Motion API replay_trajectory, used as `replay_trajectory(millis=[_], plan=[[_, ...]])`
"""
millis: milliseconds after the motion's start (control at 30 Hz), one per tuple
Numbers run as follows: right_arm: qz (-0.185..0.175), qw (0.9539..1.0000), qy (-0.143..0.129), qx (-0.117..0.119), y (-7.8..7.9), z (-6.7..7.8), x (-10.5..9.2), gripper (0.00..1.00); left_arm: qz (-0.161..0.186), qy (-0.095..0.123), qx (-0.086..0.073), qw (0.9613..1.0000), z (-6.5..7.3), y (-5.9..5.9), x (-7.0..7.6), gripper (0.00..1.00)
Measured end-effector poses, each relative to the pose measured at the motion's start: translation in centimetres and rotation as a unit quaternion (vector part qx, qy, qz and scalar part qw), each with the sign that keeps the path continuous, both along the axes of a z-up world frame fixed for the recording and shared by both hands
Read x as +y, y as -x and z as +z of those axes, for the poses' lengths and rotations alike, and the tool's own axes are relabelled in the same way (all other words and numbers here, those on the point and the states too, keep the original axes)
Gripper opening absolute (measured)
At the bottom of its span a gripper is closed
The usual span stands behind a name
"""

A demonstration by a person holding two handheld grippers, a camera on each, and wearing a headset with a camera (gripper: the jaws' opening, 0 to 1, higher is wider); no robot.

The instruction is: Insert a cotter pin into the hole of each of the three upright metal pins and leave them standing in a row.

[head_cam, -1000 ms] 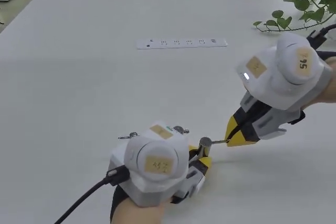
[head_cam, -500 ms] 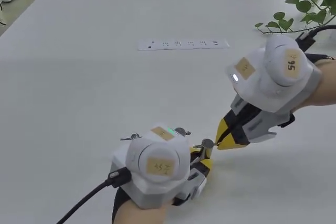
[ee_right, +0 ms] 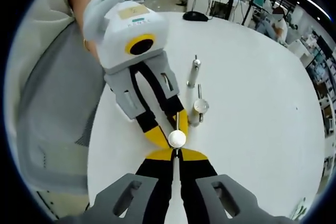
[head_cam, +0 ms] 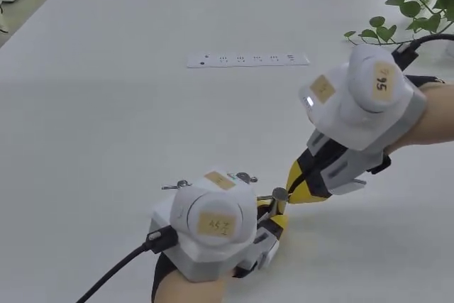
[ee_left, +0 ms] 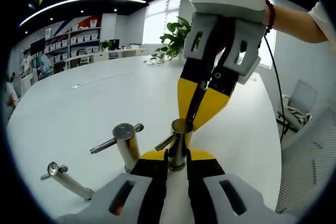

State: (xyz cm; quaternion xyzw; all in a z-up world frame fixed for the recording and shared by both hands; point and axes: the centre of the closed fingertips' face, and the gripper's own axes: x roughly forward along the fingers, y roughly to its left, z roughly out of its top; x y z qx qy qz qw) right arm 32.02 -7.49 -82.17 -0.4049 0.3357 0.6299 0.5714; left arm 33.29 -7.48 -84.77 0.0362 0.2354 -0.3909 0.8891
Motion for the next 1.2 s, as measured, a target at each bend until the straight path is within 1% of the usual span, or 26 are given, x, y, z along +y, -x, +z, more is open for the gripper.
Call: replay_trajectory(millis=[67,167,267,467,567,600,767,867,1000,1033,1133,1167,1200], plan=[[-0.002,1.0000,-0.003,0.001,0.0,0.0,0.0,0.06,0.000,0.000,0.001,1.0000,0.0,0.0,0.0,0.12],[-0.014,0.9997,-0.018,0.003,0.1,0.4,0.3,0.11,0.000,-0.001,0.001,1.0000,-0.1,0.0,0.0,0.12],[-0.016,0.9997,-0.021,0.004,0.2,0.7,0.2,0.12,0.000,-0.001,0.001,1.0000,-0.1,0.0,0.0,0.12],[-0.016,0.9998,-0.011,-0.004,-0.1,0.6,-0.5,0.10,0.001,-0.001,0.001,1.0000,-0.1,0.0,0.0,0.12],[-0.007,0.9998,-0.017,-0.007,0.0,0.6,-0.4,0.05,0.000,-0.002,0.002,1.0000,-0.1,0.0,-0.1,0.12],[-0.009,0.9998,-0.019,-0.002,0.1,0.5,-0.3,0.05,0.001,-0.001,0.002,1.0000,-0.1,0.0,-0.1,0.12],[-0.002,0.9997,-0.021,-0.008,0.1,0.6,-0.1,0.05,0.000,-0.002,0.002,1.0000,-0.1,0.0,0.0,0.12],[-0.003,0.9998,-0.021,-0.007,0.1,0.6,-0.1,0.05,-0.002,-0.004,0.001,1.0000,-0.1,0.0,-0.1,0.12],[-0.015,0.9996,-0.023,-0.001,0.2,0.7,-0.1,0.05,-0.002,-0.004,0.001,1.0000,-0.1,0.0,-0.1,0.12],[-0.023,0.9993,-0.029,0.009,0.3,0.8,0.1,0.07,-0.002,-0.004,0.002,1.0000,-0.1,0.0,-0.1,0.12],[-0.051,0.9970,-0.053,0.027,0.3,1.1,0.7,0.19,0.000,-0.004,0.004,1.0000,-0.1,-0.1,-0.1,0.12],[-0.051,0.9967,-0.056,0.028,0.3,1.1,0.8,0.18,-0.001,-0.005,0.003,1.0000,-0.1,-0.1,-0.1,0.12],[-0.052,0.9967,-0.059,0.024,0.2,1.0,0.9,0.18,-0.002,-0.006,0.003,1.0000,-0.1,-0.1,-0.1,0.12]])
